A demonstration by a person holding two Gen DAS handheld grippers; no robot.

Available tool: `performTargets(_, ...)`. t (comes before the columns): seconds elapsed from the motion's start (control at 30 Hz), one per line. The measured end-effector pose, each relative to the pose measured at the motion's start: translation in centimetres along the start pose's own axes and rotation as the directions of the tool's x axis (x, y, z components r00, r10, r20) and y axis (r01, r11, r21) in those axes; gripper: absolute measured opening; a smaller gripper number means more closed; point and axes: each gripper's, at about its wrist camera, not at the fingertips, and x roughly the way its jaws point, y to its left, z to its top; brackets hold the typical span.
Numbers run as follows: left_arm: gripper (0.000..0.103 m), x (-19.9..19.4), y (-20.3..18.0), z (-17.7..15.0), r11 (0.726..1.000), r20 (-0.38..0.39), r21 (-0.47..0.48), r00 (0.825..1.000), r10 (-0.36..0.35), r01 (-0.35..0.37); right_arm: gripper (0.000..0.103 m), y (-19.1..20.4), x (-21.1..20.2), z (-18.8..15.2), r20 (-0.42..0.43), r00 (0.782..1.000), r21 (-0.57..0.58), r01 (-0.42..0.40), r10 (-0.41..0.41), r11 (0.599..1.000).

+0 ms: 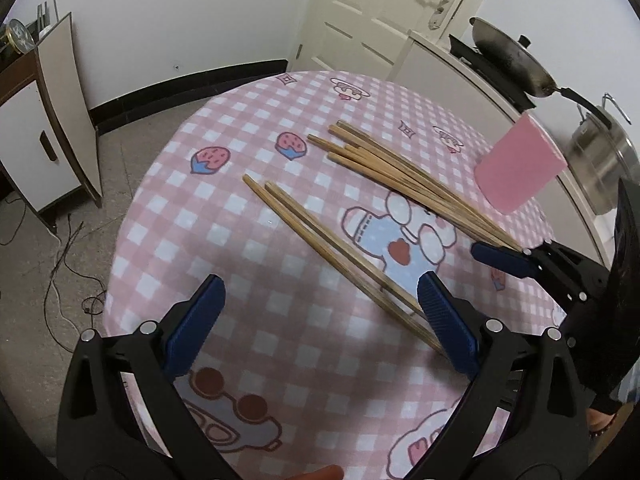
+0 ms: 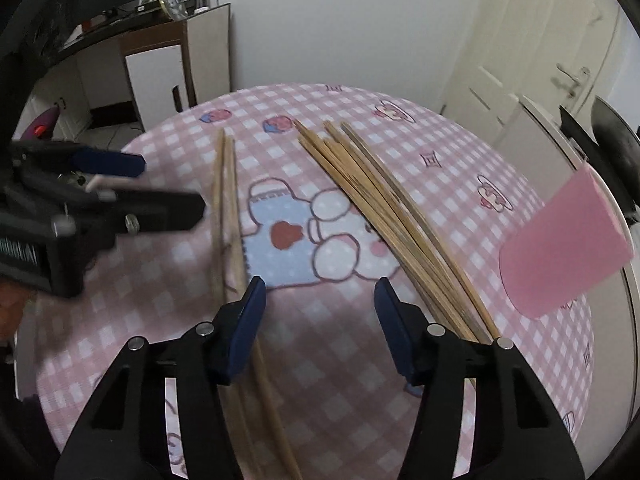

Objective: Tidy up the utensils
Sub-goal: 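Close the right gripper on one chopstick while the left gripper grasps another chopstick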

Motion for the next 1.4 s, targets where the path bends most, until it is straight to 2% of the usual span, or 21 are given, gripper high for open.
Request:
performTargets(0.07, 0.095, -0.4, 0.0, 0.0, 1.0, 0.021, -0.005, 1.0, 0.018, -0.018, 0.05, 0.2, -0.3, 0.5, 0.003, 1.0, -0.008, -0.027, 0.027, 1.0)
performTargets(0.17, 0.095, -1.0, 0.2, 0.1, 0.999, 0.05, -0.006, 0.997, 0.052, -0.051, 0.043, 1.1, 0.0, 0.8, -0.021, 0.999, -0.05, -0.048, 0.047, 0.998)
performTargets(0.23, 0.095, -1.2, 0.6, 0.0, 0.999, 0.052, -0.016, 0.998, 0.042, -0.041, 0.038, 1.7, 0.5, 0.9, -0.04, 0.997, -0.071, -0.076, 0.073, 0.995)
performTargets(0.3, 0.095, -1.1, 0.7, 0.0, 0.999, 0.043, -0.018, 0.998, 0.042, -0.041, 0.027, 2.1, 1.0, 1.0, -0.063, 0.995, -0.081, -0.082, 0.077, 0.993)
performTargets(0.37, 0.095, -0.7, 0.6, -0.1, 0.999, 0.029, -0.008, 0.998, 0.053, -0.053, 0.02, 2.3, 1.2, 1.1, -0.072, 0.993, -0.079, -0.101, 0.096, 0.992)
performTargets(0.47, 0.093, -0.3, 0.3, -0.2, 0.999, 0.022, -0.009, 0.999, 0.049, -0.049, 0.008, 1.8, 1.1, 1.0, -0.092, 0.994, -0.057, -0.068, 0.062, 0.996)
performTargets(0.53, 0.087, 0.2, 0.0, -0.3, 0.999, 0.006, -0.014, 0.999, 0.043, -0.042, 0.007, 0.9, 0.9, 0.5, -0.103, 0.994, -0.036, -0.05, 0.046, 0.998)
performTargets(0.6, 0.076, 0.9, -0.2, -0.3, 0.999, -0.023, -0.019, 0.999, 0.038, -0.038, 0.006, -0.2, 0.5, -0.3, -0.112, 0.993, -0.009, -0.04, 0.038, 0.999)
performTargets(0.63, 0.076, 1.3, -0.5, -0.2, 0.999, -0.03, -0.018, 0.998, 0.048, -0.049, 0.006, -0.7, 0.3, -0.6, -0.116, 0.993, 0.002, -0.029, 0.029, 1.0)
performTargets(0.83, 0.075, 2.5, -1.8, 0.6, 0.986, -0.03, 0.015, 0.986, 0.166, -0.165, 0.006, -1.8, -0.5, -1.8, -0.122, 0.992, 0.035, -0.035, 0.039, 0.999)
performTargets(0.97, 0.058, 3.3, -2.4, 0.9, 0.965, -0.007, 0.048, 0.966, 0.26, -0.259, 0.006, -2.3, -0.5, -1.4, -0.123, 0.99, 0.047, -0.069, 0.075, 0.996)
performTargets(1.03, 0.049, 3.3, -2.4, 0.9, 0.963, 0.006, 0.065, 0.965, 0.261, -0.261, 0.006, -2.6, -0.2, -1.1, -0.124, 0.987, 0.053, -0.092, 0.098, 0.994)
performTargets(1.1, 0.032, 3.1, -2.0, 1.0, 0.967, 0.013, 0.05, 0.968, 0.25, -0.25, 0.006, -2.6, 0.2, -0.6, -0.128, 0.984, 0.051, -0.114, 0.12, 0.992)
performTargets(1.17, 0.023, 2.8, -1.6, 1.2, 0.969, 0.026, 0.038, 0.969, 0.244, -0.245, 0.007, -2.6, 0.7, 0.1, -0.138, 0.98, 0.053, -0.137, 0.143, 0.989)
performTargets(1.23, 0.021, 2.8, -1.4, 1.2, 0.972, 0.033, 0.034, 0.972, 0.233, -0.234, 0.008, -2.4, 1.3, 1.0, -0.15, 0.977, 0.044, -0.148, 0.153, 0.988)
performTargets(1.4, 0.01, 2.5, -1.2, 1.3, 0.988, 0.031, 0.012, 0.987, 0.156, -0.156, 0.023, -2.1, 2.8, 3.1, -0.182, 0.969, 0.038, -0.163, 0.167, 0.986)
